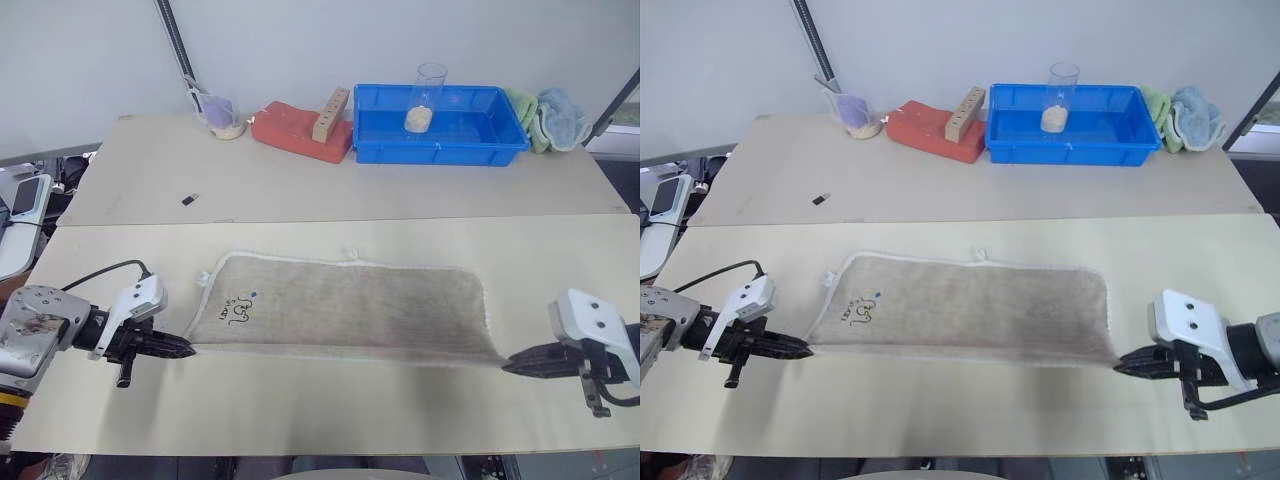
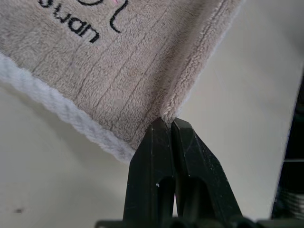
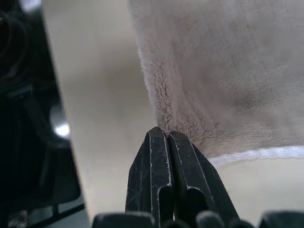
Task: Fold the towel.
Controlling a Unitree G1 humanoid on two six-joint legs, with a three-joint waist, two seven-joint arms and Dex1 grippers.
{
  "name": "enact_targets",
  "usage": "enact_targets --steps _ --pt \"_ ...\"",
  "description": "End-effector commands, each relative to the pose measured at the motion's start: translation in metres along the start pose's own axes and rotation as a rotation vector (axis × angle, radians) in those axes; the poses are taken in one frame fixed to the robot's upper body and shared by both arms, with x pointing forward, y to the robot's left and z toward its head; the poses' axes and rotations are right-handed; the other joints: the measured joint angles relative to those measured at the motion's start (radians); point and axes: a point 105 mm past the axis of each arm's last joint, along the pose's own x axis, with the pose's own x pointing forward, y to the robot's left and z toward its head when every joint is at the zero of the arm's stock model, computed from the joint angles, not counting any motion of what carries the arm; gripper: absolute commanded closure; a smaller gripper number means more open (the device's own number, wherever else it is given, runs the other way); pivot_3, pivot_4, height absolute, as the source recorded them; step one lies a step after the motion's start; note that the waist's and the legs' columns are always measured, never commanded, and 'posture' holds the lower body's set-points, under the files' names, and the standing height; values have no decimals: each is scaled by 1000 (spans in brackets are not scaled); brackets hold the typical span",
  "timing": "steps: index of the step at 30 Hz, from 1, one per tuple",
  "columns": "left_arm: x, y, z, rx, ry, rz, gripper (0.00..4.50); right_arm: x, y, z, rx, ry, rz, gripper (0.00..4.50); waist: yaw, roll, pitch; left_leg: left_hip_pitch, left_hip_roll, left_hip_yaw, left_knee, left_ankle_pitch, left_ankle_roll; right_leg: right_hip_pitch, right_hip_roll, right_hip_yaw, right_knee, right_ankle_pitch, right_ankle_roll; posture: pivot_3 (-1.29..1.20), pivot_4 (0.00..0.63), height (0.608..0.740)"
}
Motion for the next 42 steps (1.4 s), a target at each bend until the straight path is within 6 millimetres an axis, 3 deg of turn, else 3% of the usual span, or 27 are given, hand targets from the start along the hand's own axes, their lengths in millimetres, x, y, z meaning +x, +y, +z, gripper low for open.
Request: enact_targets --steps 1,9,17,22,28,42 --pt "-12 7 22 1 -61 42 4500 -11 -14 14 44 -42 -59 4487 1 -1 0 0 0 0 0 0 0 0 0 0 0 0 0 0 150 740" --pt "-32 34 64 -45 -140 79 4500 -22 -39 25 201 -126 -105 4487 4 -1 1 -1 -1 0 0 0 0 -1 0 -2 -1 0 0 0 150 740" --pt "-5 61 97 -16 -121 71 4500 -8 -62 12 299 -138 -151 4487 0 -2 1 -1 -2 0 2 0 0 -1 1 -2 1 0 0 0 150 740" --pt "1 74 100 -34 -125 101 4500 -3 -75 4 338 -133 -188 4487 -13 -2 1 -2 -2 0 2 0 1 -3 1 -2 2 0 -1 0 150 740" --pt "-6 94 103 -97 -182 183 4500 1 -97 -4 368 -144 -249 4487 -22 -2 1 -1 -2 -1 3 0 1 -3 1 -2 4 0 -1 0 150 740" --pt "12 113 104 -131 -216 258 4500 13 -121 -4 370 -151 -282 4487 -22 -2 1 -2 -2 -1 4 0 1 -4 1 -2 5 0 -1 0 150 740"
